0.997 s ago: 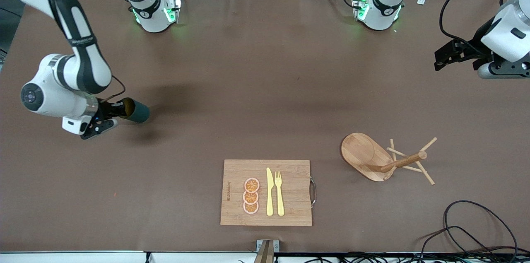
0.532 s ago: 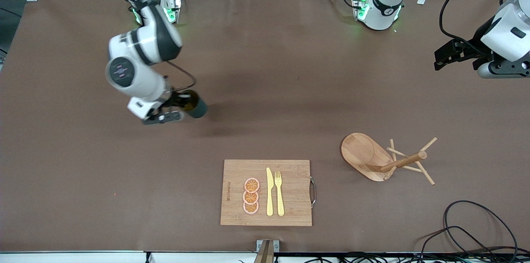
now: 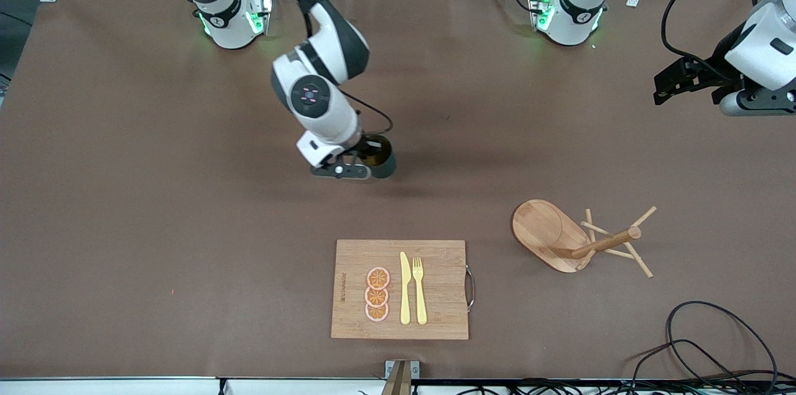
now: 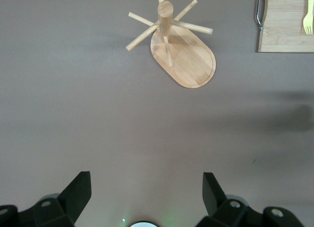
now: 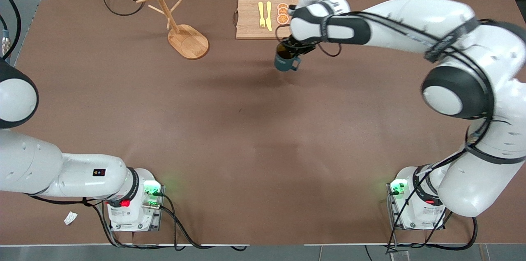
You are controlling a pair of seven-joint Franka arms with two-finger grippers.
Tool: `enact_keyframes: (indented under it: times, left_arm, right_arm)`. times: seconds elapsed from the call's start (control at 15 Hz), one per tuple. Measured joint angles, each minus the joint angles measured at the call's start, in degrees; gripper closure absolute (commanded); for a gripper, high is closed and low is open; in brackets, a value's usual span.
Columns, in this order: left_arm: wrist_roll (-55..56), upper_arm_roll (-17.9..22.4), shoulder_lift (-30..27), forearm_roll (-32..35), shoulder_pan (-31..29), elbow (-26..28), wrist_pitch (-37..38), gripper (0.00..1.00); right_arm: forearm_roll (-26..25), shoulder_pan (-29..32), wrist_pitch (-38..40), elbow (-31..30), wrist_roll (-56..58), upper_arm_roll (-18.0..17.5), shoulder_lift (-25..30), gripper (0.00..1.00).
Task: Pass cup and hang on rack
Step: 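Carry the teal mug with the right gripper toward the table center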
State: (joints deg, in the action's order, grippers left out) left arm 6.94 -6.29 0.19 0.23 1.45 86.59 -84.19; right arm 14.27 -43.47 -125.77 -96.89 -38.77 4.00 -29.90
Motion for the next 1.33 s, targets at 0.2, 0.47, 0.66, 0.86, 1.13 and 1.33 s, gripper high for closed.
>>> enact_keyframes:
  times: [0.2,0.47,0.66,0.86,1.13,1.33]
  left_arm:
    - [0.0,-0.1,-0.1,0.0,0.0,-0.2,0.0,0.00]
    - [0.0,-0.2,-0.1,0.0,0.2,-0.2,0.0,0.00]
    - [0.0,-0.3,0.0,0.0,0.2,-0.2,0.0,0.00]
    - [0.0,-0.4,0.2,0.0,0.6,-0.2,-0.9,0.00]
    - [0.0,-0.5,1.3,0.0,0.8,-0.2,-1.9,0.00]
    - [0.0,-2.3,2.6,0.0,1.4,-0.2,-2.5,0.00]
  right_arm:
    - [0.0,-2.3,-0.1,5.8,-5.1,0.2,-5.9,1.00]
    - [-0.1,-3.2,-0.1,8.6,-9.8,0.4,-8.7,1.00]
    - [-0.2,-3.7,0.0,9.1,-11.6,0.4,-9.5,0.98]
    - [-0.9,-4.0,0.0,9.2,-13.2,0.4,-9.9,0.12]
    - [-2.1,-4.2,0.1,9.3,-14.1,0.5,-9.9,0.00]
    - [-2.2,-4.2,0.7,10.2,-14.1,0.6,-9.8,0.00]
